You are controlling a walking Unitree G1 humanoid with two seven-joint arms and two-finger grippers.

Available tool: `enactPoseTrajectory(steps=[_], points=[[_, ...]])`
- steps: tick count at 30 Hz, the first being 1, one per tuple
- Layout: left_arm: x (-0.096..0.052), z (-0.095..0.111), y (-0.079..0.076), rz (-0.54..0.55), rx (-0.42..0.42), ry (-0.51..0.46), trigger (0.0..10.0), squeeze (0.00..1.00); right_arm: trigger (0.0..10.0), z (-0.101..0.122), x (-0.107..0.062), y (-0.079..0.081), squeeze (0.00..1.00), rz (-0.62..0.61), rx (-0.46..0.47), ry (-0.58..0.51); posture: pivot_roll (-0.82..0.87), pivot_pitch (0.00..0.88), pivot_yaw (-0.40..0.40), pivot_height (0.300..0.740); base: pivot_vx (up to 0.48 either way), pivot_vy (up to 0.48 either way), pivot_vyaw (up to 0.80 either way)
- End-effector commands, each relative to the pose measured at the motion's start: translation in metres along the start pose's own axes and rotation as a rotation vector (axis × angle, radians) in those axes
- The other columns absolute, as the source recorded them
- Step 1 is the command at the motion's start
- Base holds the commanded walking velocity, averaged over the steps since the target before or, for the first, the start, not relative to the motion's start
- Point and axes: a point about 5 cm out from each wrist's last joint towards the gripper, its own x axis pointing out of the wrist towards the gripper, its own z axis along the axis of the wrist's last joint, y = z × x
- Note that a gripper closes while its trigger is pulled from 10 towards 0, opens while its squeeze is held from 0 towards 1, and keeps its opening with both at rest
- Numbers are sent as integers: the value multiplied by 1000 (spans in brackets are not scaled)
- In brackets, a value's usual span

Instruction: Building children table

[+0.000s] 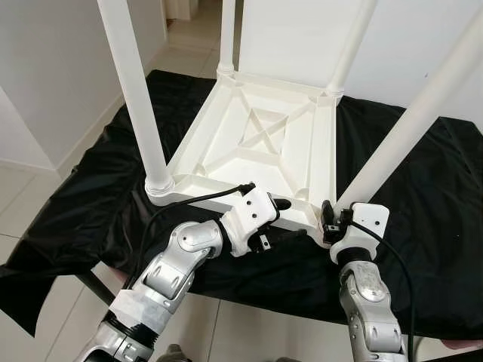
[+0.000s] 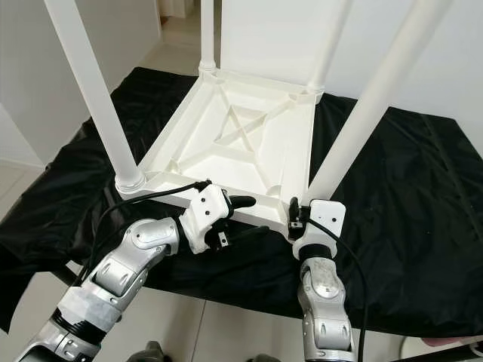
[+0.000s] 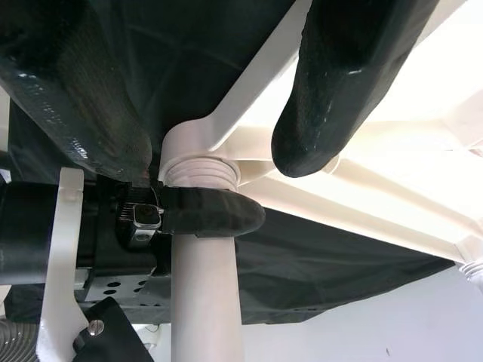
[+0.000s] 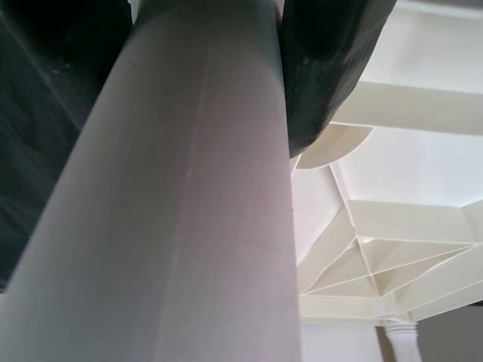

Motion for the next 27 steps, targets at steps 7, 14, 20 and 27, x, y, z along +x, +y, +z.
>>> enactPoseTrajectory(steps=[7,14,20,27], points=[[3,1,0,-125,15,7,10000,0,10000,-6,-7,10,1000,-19,10,18,-4,0,48,740,0,0,0],[1,1,2,-131,22,15,10000,0,10000,0,-12,12,1000,-36,18,-17,9,0,54,740,0,0,0],[-4,0,3,-124,23,25,10000,0,10000,10,-9,1,0,108,29,-56,25,0,38,740,0,0,0],[-11,-1,-2,-126,14,26,10000,0,10000,13,-8,-16,0,443,-80,-44,40,0,17,740,0,0,0]])
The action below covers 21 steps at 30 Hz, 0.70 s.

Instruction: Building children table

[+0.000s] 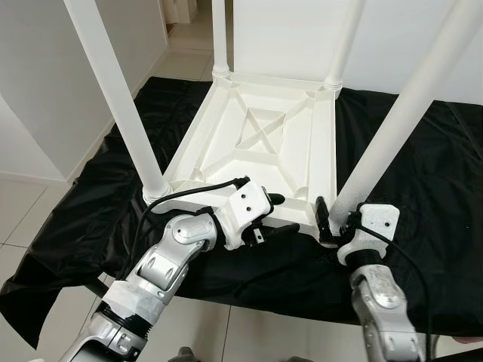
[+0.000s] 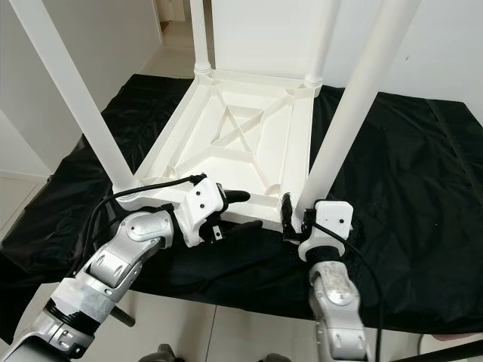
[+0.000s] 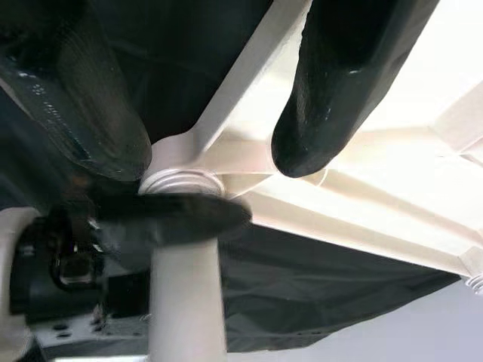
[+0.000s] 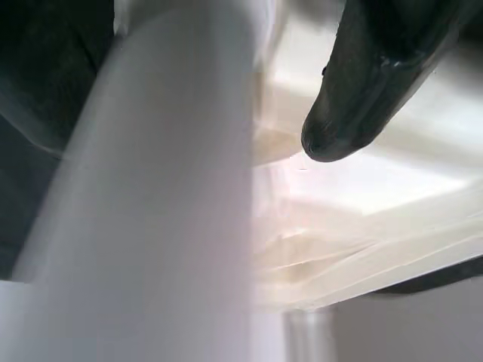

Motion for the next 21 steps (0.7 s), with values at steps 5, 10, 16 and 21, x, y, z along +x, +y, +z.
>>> enactPoseTrajectory(steps=[5,10,16,21], points=[[-3,1,-11,-123,5,0,10000,0,10000,-4,1,-7,0,193,-16,29,57,0,3,740,0,0,0],[-4,2,-11,-112,8,-1,10000,0,10000,-3,7,-10,0,302,-15,38,75,0,-8,740,0,0,0],[-4,3,-9,-94,9,-4,10000,0,10000,-9,19,-15,0,430,-59,82,87,0,-12,740,0,0,0],[-4,5,-10,-87,10,-6,10000,0,0,-15,30,-17,0,502,-40,114,94,0,-17,740,0,0,0]])
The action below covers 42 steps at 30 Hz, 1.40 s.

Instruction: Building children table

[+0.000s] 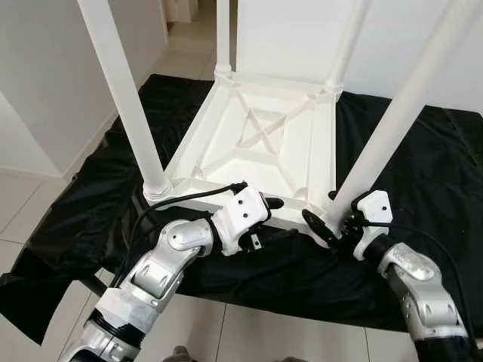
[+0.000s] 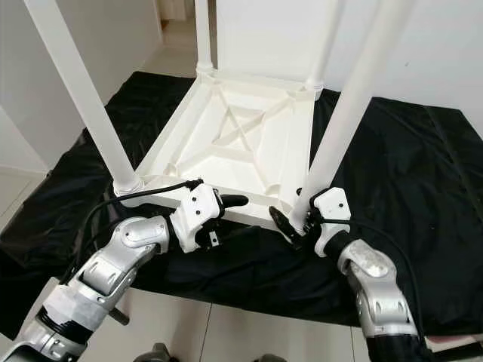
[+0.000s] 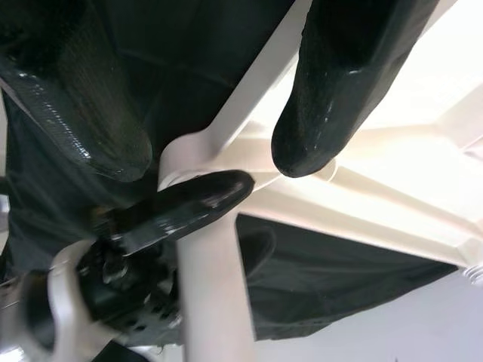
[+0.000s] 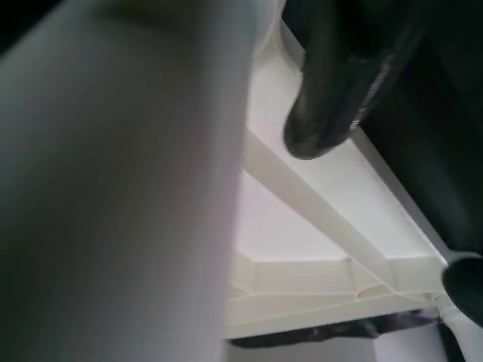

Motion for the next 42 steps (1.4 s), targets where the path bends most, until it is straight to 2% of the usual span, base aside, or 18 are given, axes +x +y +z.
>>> enactPoseTrajectory(steps=[1,7,12,13,16,17,18,22,23,24,28,30,31,32,34,35,37,42], points=[[0,0,-6,-77,-10,2,10000,0,0,-4,4,5,0,51,20,15,94,0,-17,740,0,0,0],[2,1,-6,-71,-14,-3,10000,0,0,-12,1,10,0,53,57,37,89,0,-19,740,0,0,0],[4,1,-8,-79,-20,-7,10000,0,0,-12,-5,8,0,-18,54,21,71,0,-12,740,0,0,0],[4,0,-8,-80,-22,-7,10000,0,3294,-10,-5,7,0,-50,45,14,71,0,-12,740,0,0,0],[4,0,-8,-82,-24,-7,10000,0,3294,-8,-5,5,0,-95,29,3,71,0,-12,740,0,0,0],[4,0,-8,-83,-24,-7,10000,0,10000,-7,-4,3,0,-138,28,5,62,0,-14,740,0,0,0],[4,0,-8,-85,-24,-6,10000,0,10000,-6,-3,1,0,-204,28,0,56,0,-16,740,0,0,0],[5,-1,-9,-87,-25,-6,10000,0,10000,-3,-2,1,0,-301,23,-1,51,0,-17,740,0,0,0],[5,-1,-9,-88,-26,-6,10000,0,10000,-2,-2,2,0,-327,19,1,51,0,-17,740,0,0,0],[6,-1,-9,-91,-27,-8,10000,0,10000,2,-1,12,0,-396,24,-17,47,0,-19,740,0,0,0],[6,-1,-10,-93,-28,-9,10000,0,10000,4,0,17,0,-424,30,-29,47,0,-19,740,0,0,0],[6,-2,-11,-96,-30,-11,10000,0,10000,4,-2,25,0,-580,88,-28,46,0,-23,740,0,0,0],[6,-2,-11,-96,-32,-12,10000,0,10000,5,-4,27,0,-673,85,-22,46,0,-23,740,0,0,0],[6,-2,-11,-96,-32,-12,10000,0,10000,5,-4,27,0,-673,85,-22,46,0,-23,740,0,0,0],[6,-2,-12,-96,-33,-13,10000,0,10000,4,-8,29,0,-882,86,0,46,0,-32,740,0,0,0],[6,-2,-12,-96,-33,-13,10000,0,10000,4,-8,29,0,-882,86,0,46,0,-32,740,0,0,0],[7,-2,-12,-96,-33,-14,10000,0,10000,3,-11,31,0,-1003,84,23,48,0,-36,740,0,0,0],[7,-2,-12,-91,-35,-16,10000,0,10000,3,-4,39,0,-1013,145,23,50,0,-38,740,0,0,0]])
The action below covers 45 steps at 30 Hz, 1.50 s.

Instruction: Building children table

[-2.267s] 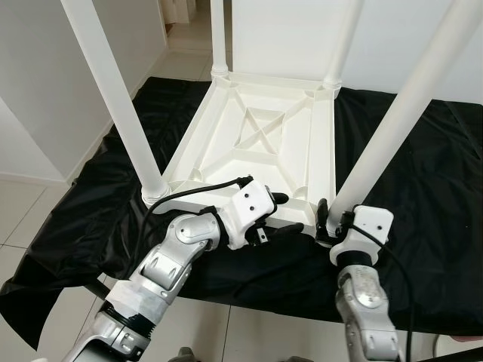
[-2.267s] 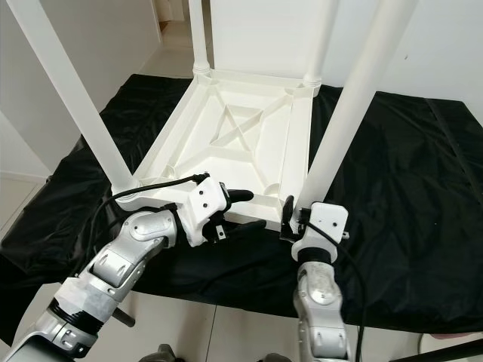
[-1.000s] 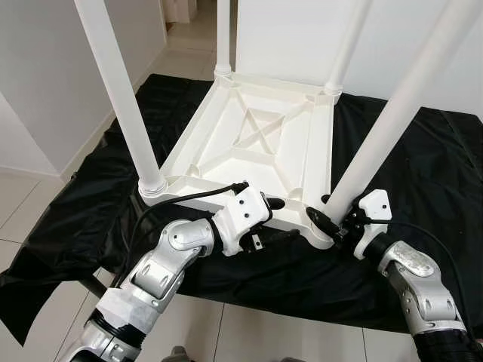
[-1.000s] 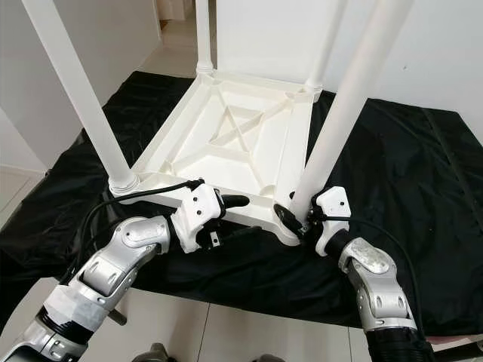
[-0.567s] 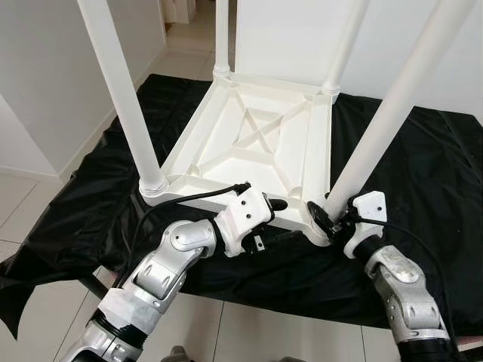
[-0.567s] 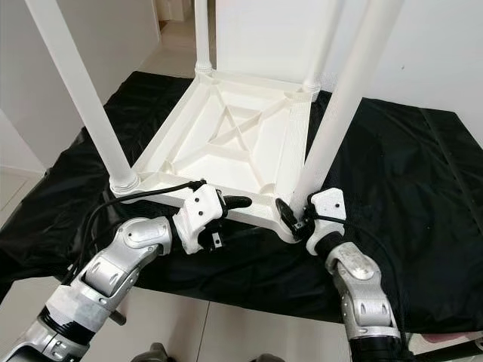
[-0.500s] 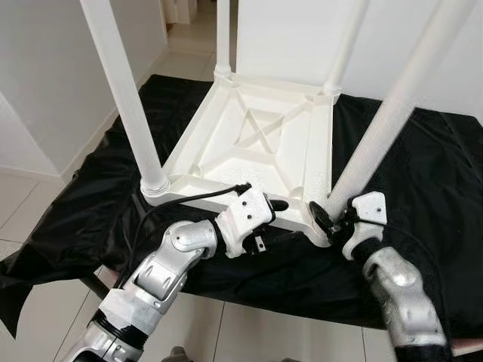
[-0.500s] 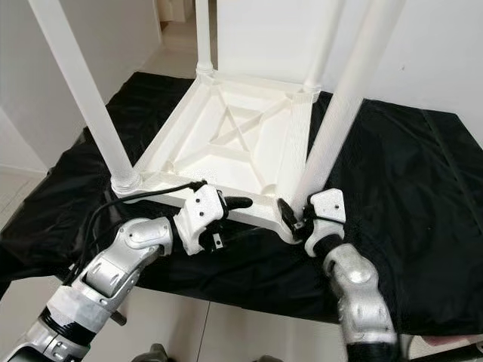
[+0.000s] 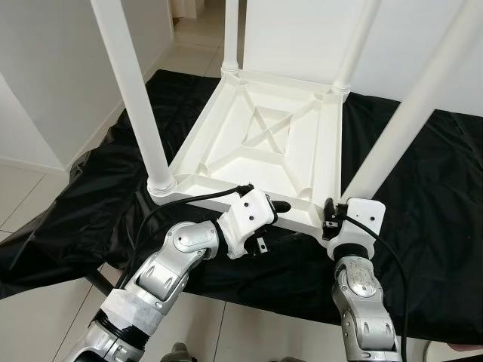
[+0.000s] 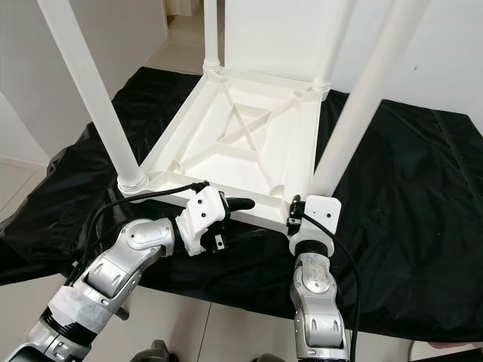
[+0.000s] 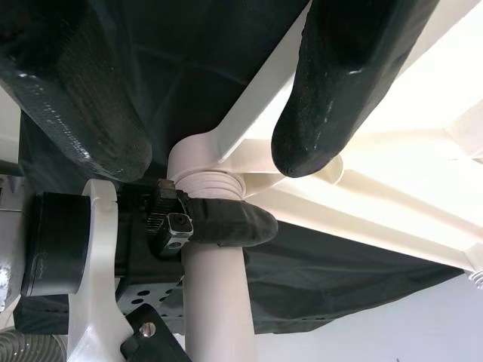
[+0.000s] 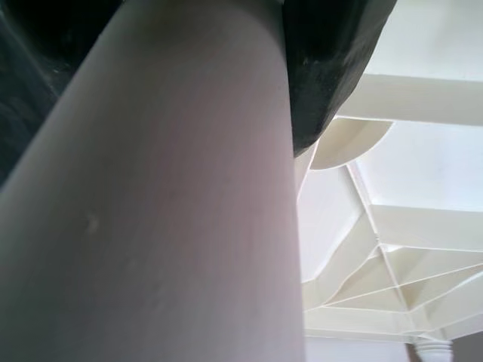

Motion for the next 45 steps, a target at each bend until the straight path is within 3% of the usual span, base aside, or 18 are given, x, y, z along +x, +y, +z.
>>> enactPoseTrajectory(steps=[1,6,7,9,10,14,19,20,22,23,25,26,31,40,42,45], points=[[1,-3,-6,-63,-12,3,10000,0,10000,2,-1,-6,0,-80,-6,-3,45,0,-36,740,0,0,0],[2,-4,-6,-66,-12,1,10000,0,10000,4,-2,-7,0,-57,-10,-18,42,0,-37,740,0,0,0],[2,-3,-6,-65,-12,0,10000,0,10000,4,-2,-7,369,-36,-3,-21,41,0,-38,740,0,0,0],[2,-3,-6,-65,-12,0,10000,0,10000,4,-2,-7,369,-36,-3,-21,41,0,-38,740,0,0,0],[3,-3,-5,-64,-12,-1,10000,0,10000,4,-3,-6,1000,-29,1,-23,42,0,-38,740,0,0,0],[2,-4,-5,-59,-13,-1,10000,0,10000,6,-4,-9,1000,83,77,-70,42,0,-42,740,0,0,0],[2,-4,-5,-55,-18,-2,10000,0,10000,-1,-1,-24,1000,202,83,-68,45,0,-41,740,0,0,0],[3,-4,-5,-53,-19,-2,10000,0,10000,-1,3,-33,1000,285,71,-65,44,0,-37,740,0,0,0],[3,-4,-5,-53,-19,-2,10000,0,10000,-1,3,-33,1000,285,71,-65,44,0,-37,740,0,0,0],[3,-3,-4,-52,-19,-1,10000,0,10000,-2,7,-38,0,430,14,-58,41,0,-26,740,0,0,0],[3,-3,-4,-51,-18,-1,10000,0,10000,-2,8,-39,0,502,-11,-49,41,0,-25,740,0,0,0],[3,-3,-3,-50,-16,-1,10000,0,10000,-3,10,-39,0,600,-51,-33,41,0,-23,740,0,0,0],[4,-2,-1,-47,-13,-5,10000,0,10000,-2,21,-37,0,754,-110,-11,44,0,-20,740,0,0,0],[3,-2,0,-38,-14,-4,10000,0,10000,-4,36,-30,0,890,-151,19,49,0,-21,740,0,0,0],[3,-1,-1,-32,-16,-7,10000,0,0,-10,36,-29,0,881,-134,39,58,0,-27,740,0,0,0],[2,-1,-1,-23,-21,-7,10000,0,0,-17,31,-32,0,890,-97,65,58,0,-28,740,0,0,0]])
